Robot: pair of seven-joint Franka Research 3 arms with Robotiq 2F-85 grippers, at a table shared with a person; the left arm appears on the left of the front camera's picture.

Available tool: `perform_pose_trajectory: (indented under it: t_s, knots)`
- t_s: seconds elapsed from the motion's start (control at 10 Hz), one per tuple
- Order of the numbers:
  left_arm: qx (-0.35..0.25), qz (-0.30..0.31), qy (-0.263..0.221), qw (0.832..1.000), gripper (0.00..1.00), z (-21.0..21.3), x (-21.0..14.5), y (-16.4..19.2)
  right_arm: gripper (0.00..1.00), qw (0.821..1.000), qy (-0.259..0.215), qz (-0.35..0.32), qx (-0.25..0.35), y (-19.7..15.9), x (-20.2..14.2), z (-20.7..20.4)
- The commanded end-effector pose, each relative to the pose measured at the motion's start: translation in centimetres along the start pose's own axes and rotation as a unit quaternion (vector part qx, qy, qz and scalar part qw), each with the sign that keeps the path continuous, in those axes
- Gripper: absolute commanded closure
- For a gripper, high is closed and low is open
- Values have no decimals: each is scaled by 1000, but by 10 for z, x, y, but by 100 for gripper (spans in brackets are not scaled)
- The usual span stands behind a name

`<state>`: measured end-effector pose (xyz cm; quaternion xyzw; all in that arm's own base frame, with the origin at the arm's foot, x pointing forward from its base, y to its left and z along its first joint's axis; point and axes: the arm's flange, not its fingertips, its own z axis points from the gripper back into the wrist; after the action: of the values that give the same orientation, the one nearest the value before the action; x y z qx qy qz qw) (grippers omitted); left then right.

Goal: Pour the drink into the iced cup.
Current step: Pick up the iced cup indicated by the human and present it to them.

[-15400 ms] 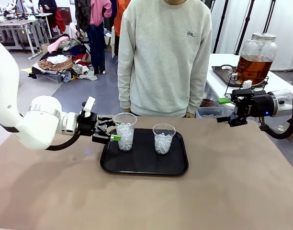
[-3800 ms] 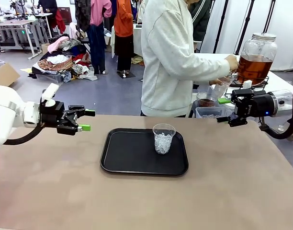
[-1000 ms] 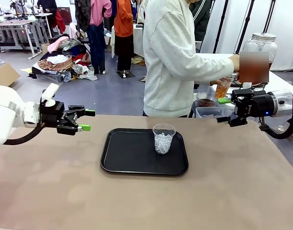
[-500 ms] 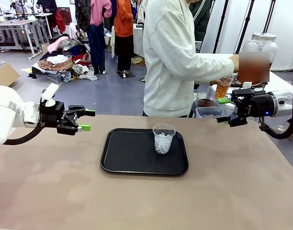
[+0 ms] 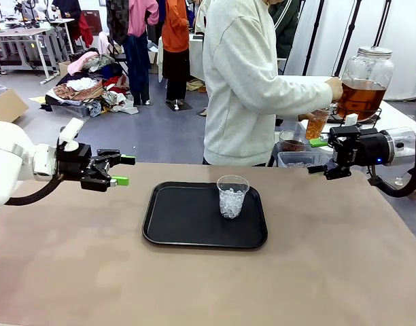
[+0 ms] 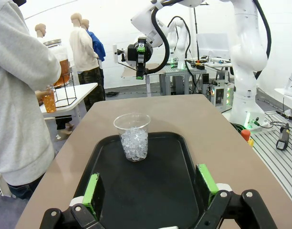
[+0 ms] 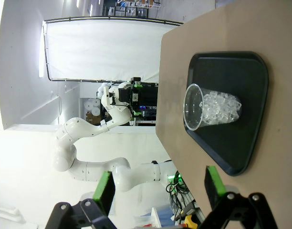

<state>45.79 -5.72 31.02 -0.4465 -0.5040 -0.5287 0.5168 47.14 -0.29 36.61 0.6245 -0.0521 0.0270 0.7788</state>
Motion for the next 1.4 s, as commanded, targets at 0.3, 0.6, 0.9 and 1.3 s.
perform_pose_trajectory:
  t_s: [0.3,0.6,0.9,1.3]
  knots:
    - [-1,-3,0,1000,0,-1,1,0,0,1000,-2,1,0,1,-1,0]
    - [-1,-3,0,1000,0,-1,1,0,0,1000,-2,1,0,1,-1,0]
    - [-1,-3,0,1000,0,-1,1,0,0,1000,-2,1,0,1,-1,0]
    - [-1,-3,0,1000,0,-1,1,0,0,1000,-2,1,0,1,-1,0]
